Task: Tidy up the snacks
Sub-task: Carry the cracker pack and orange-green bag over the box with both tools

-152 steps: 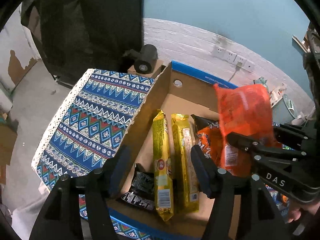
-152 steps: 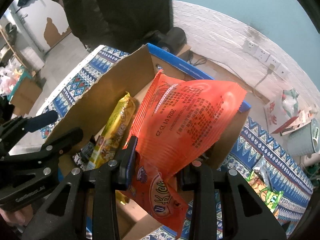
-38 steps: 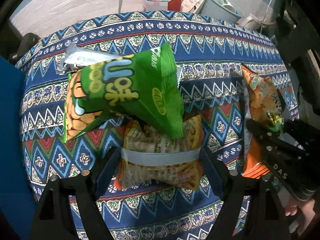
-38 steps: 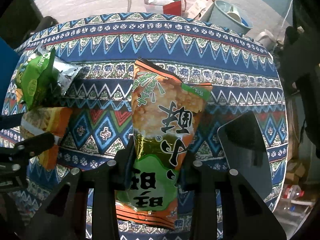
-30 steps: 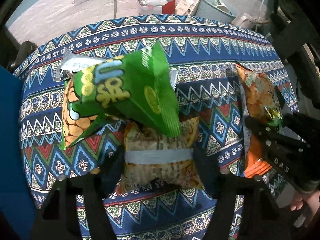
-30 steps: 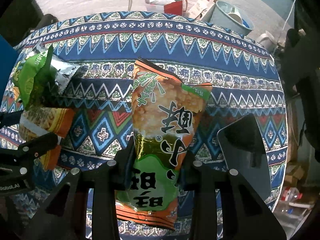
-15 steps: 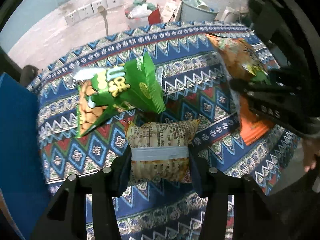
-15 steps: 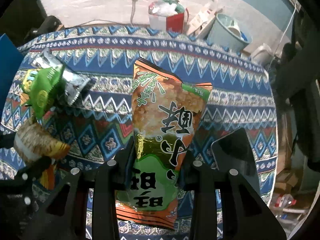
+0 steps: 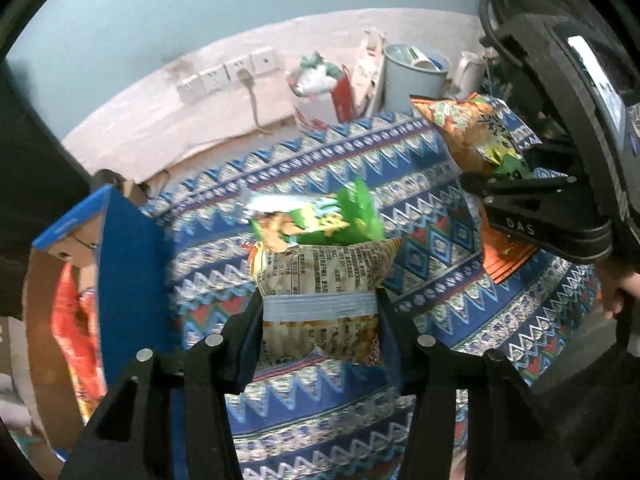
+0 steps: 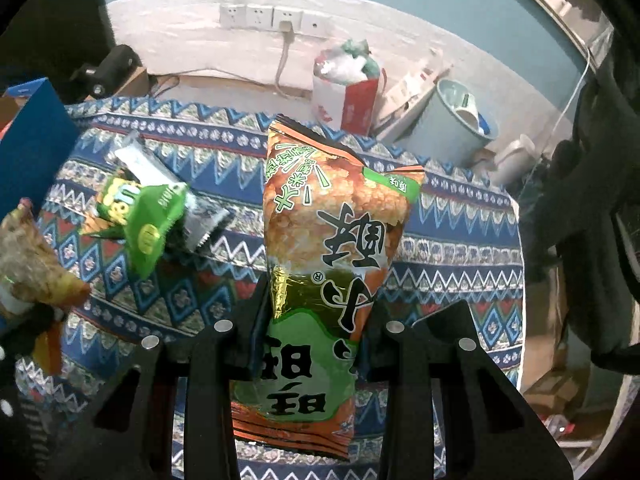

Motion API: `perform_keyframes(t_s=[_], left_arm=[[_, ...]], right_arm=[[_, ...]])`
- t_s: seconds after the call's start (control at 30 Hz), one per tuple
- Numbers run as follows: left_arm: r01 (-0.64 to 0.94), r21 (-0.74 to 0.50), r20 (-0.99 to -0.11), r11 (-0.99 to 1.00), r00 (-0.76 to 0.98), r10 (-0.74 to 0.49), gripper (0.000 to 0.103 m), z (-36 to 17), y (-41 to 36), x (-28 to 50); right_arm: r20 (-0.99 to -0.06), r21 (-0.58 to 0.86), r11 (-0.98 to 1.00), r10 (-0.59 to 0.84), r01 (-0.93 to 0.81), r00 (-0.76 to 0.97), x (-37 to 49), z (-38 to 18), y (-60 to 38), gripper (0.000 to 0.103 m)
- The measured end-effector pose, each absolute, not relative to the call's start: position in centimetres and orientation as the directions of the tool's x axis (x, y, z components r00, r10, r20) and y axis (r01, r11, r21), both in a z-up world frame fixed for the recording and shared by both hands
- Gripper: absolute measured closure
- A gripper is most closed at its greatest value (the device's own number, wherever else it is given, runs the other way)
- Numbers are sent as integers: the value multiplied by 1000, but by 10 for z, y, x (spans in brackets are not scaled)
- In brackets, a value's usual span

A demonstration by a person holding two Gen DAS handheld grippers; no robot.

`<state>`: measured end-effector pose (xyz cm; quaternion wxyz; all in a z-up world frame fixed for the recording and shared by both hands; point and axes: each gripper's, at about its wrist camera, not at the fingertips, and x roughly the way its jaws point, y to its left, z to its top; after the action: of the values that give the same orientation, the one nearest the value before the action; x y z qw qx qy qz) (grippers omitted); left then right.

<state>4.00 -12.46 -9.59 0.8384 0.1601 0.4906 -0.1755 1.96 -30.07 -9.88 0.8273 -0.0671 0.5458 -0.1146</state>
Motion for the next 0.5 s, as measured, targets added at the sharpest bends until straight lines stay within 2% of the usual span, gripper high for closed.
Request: perform_keyframes(t_s=[0.5], left_arm=[[377,111,-823,920,553,-127,52,-56,-72,33]], right_arm=[[-872,-207,978,-202,39,446,38,-71,-245,70]])
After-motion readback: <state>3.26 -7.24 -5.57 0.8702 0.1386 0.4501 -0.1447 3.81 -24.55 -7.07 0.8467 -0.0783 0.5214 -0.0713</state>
